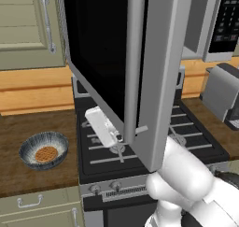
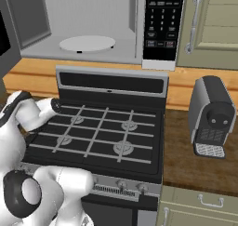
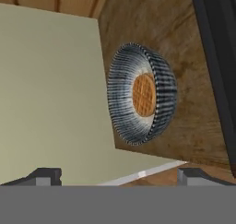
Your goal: Open the microwave, place the bowl with waffle inside the microwave, then close the microwave door and turn it on.
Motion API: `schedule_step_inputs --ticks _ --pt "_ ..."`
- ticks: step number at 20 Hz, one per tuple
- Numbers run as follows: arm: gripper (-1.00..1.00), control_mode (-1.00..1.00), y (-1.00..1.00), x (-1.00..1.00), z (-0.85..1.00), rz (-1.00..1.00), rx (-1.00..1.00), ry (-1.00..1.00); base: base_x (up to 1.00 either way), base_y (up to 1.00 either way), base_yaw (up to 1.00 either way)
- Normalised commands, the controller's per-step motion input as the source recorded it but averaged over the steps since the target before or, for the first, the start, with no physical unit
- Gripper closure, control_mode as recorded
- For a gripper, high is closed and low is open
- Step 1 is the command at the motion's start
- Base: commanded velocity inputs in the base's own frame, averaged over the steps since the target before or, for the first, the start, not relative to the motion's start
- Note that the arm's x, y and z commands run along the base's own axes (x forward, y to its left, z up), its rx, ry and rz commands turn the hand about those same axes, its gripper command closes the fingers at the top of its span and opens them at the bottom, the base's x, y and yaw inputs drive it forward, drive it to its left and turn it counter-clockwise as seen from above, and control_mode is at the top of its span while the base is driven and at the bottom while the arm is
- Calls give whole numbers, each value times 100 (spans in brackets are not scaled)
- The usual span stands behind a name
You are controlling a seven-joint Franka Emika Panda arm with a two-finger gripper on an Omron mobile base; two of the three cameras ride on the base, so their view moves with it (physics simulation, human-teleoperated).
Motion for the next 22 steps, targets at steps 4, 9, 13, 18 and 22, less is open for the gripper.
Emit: schedule_step_inputs --ticks 4,9,13,18,22 --pt "-100 -100 54 41 -38 0 -22 2 0 0 0" --pt "-100 -100 32 26 -32 0 -9 0 0 0 0" --pt "-100 -100 2 41 -41 5 -6 2 0 0 0" --pt "-100 -100 -1 33 -15 2 0 4 0 0 0" --pt "-100 -100 8 32 -19 0 -2 0 0 0 0"
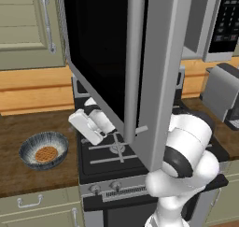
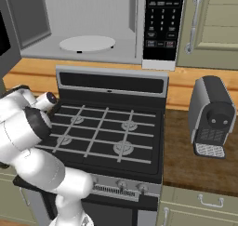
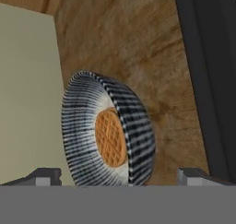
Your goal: Open the microwave, place the bowl with waffle inside the microwave, then close the microwave door and turn it on.
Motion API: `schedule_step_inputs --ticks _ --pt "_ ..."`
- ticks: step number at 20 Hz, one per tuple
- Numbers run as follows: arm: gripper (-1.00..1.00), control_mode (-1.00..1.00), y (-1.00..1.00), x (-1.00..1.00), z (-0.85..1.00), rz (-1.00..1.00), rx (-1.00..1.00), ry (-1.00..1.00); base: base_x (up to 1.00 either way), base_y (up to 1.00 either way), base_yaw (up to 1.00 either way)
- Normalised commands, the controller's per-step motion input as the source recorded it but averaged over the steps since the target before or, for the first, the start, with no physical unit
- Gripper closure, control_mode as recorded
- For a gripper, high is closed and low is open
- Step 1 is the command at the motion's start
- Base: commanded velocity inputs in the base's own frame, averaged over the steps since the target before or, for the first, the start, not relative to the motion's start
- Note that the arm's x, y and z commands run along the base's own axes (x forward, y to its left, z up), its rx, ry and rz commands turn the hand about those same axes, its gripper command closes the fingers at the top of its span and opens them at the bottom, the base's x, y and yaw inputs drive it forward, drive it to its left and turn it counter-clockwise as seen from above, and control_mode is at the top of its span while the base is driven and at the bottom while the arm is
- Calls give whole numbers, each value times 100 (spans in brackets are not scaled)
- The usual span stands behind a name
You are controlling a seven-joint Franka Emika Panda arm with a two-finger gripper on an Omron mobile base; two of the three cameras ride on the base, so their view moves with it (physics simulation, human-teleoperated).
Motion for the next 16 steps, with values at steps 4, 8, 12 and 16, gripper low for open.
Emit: schedule_step_inputs --ticks 4,8,12,16 --pt "-100 -100 26 26 -30 0 -9 0 0 0 0" --pt "-100 -100 36 18 -30 0 -11 0 0 0 0" --pt "-100 -100 29 29 -32 0 -8 1 0 0 0" --pt "-100 -100 22 38 -31 0 -5 2 0 0 0"
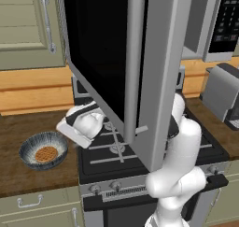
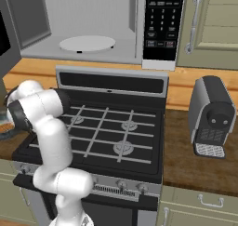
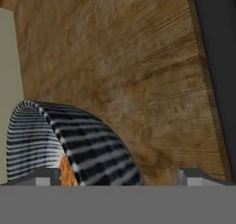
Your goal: Open the microwave, place the bowl with waffle inside the microwave, then close the microwave door and turn it on.
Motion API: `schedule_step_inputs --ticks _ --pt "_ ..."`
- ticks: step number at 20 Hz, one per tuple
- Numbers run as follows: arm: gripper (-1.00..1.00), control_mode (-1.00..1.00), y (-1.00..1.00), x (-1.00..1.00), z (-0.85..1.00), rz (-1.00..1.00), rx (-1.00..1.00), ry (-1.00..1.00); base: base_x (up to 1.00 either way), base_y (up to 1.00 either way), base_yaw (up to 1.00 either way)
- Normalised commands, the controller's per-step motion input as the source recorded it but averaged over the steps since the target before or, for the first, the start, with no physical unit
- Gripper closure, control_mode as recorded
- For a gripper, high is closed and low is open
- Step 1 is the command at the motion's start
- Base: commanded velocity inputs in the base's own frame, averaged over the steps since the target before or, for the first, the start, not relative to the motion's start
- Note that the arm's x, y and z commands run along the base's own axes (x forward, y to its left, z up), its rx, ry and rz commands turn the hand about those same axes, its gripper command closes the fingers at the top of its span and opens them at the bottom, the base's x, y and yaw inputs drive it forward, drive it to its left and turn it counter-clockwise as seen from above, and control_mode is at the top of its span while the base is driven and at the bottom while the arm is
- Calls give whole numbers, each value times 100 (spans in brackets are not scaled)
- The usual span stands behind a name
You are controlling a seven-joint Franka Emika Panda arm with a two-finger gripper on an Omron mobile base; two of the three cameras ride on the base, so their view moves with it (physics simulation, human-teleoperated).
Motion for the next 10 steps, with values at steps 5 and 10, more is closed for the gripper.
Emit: schedule_step_inputs --ticks 5,10 --pt "100 -100 24 30 -28 0 -9 1 0 0 0" --pt "100 -100 10 6 -5 0 -7 0 0 0 0"
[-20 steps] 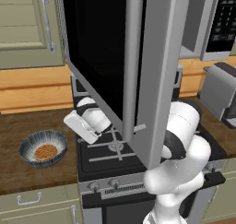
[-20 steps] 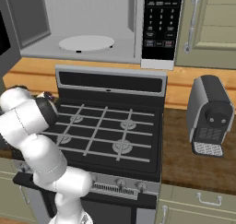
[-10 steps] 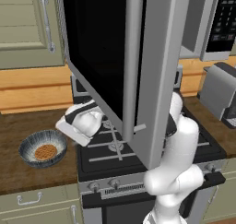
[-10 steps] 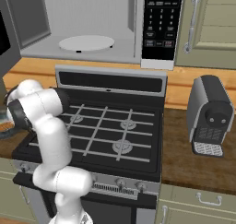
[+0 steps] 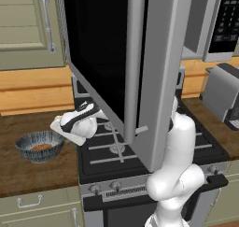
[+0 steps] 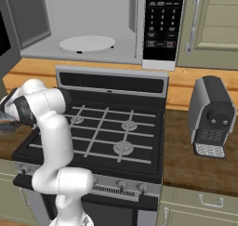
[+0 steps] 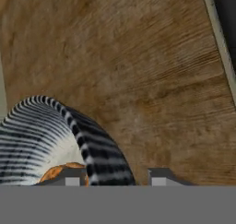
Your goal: Open the microwave, place the bowl with waffle inside the microwave, then close the microwave door and turn it on.
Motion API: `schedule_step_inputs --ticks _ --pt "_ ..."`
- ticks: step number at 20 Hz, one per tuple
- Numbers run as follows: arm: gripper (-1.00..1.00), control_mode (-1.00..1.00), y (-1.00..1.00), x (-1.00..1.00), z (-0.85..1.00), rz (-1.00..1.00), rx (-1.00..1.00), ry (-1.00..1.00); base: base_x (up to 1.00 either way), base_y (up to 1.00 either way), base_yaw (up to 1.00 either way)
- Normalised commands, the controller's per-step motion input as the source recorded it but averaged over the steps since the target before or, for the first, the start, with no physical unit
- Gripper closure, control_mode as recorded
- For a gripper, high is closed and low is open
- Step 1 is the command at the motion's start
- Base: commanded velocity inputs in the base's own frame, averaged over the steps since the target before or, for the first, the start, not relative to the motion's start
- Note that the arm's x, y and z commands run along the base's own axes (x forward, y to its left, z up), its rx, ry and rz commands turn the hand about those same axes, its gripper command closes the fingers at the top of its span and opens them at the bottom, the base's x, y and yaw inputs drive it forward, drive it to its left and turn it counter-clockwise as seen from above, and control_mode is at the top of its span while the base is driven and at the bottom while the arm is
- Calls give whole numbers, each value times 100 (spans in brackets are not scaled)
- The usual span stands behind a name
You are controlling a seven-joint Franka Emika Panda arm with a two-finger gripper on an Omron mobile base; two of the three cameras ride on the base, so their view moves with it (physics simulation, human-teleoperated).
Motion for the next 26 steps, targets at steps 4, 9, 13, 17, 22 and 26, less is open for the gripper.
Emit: schedule_step_inputs --ticks 4,9,13,17,22,26 --pt "100 -100 2 0 0 0 -1 0 0 0 0" --pt "100 -100 -37 -4 0 -2 0 0 0 0 0" --pt "100 -100 -72 -11 1 -5 0 0 0 0 0" --pt "100 -100 -95 -18 0 -5 0 -3 0 0 0" --pt "100 -100 -100 -34 32 -15 10 -6 0 0 0" --pt "100 -100 -95 -43 64 -25 12 -3 0 0 0"
